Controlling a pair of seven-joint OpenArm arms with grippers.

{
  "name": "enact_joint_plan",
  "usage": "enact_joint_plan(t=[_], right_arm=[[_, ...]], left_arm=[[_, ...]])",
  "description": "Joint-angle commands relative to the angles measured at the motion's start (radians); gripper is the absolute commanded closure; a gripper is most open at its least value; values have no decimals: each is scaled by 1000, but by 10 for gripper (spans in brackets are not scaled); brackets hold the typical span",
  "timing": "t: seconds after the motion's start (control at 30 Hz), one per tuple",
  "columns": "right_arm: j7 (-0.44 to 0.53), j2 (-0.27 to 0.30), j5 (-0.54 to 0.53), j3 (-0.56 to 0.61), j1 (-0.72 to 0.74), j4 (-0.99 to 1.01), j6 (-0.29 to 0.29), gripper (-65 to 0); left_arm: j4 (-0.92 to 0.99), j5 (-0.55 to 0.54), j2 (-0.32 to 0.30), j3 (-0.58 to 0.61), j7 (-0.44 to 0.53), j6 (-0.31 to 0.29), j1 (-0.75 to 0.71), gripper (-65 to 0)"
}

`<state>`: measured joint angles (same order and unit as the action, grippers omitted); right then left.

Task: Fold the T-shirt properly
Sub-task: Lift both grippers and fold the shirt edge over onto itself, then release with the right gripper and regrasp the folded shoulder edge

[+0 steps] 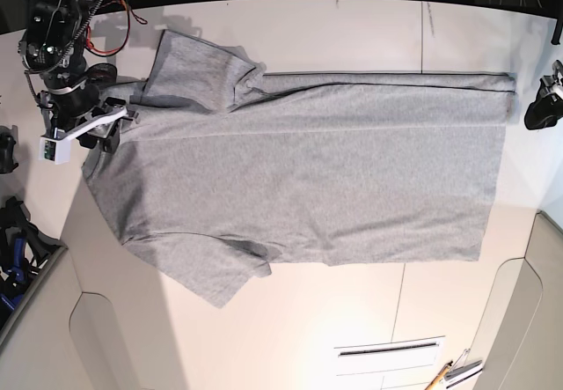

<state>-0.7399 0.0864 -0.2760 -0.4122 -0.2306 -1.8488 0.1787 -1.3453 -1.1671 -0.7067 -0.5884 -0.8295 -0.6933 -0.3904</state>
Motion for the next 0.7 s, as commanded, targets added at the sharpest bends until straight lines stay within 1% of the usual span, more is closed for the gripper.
enact_joint_plan(t=[0.0, 0.1, 0.17, 0.23, 0.37, 0.5, 0.57, 0.67], right_arm=[[2, 14, 3, -10, 8, -35, 1, -228], [-94, 19, 37, -28, 7, -77, 1, -227], [-172, 19, 33, -42, 0, -108, 1, -227], [-222, 19, 24, -46, -20, -134, 2, -227], [-243, 16, -28, -46, -114, -177, 29, -227], [-240, 12, -104, -46, -224, -191, 32, -227], [-224, -2, -149, -46, -272, -187, 63, -227], [-221, -38, -223, -46, -308, -162, 103, -227]], left_arm=[[-10, -18, -28, -12, 20, -5, 2, -267], [-10, -18, -28, -12, 20, -5, 2, -267], [-10, -18, -28, -12, 20, -5, 2, -267], [-10, -18, -28, -12, 20, -5, 2, -267], [-10, -18, -28, -12, 17, -5, 2, -267], [-10, -18, -28, -12, 17, -5, 2, -267], [-10, -18, -27, -12, 17, -5, 2, -267], [-10, -23, -27, -12, 17, -5, 2, -267]])
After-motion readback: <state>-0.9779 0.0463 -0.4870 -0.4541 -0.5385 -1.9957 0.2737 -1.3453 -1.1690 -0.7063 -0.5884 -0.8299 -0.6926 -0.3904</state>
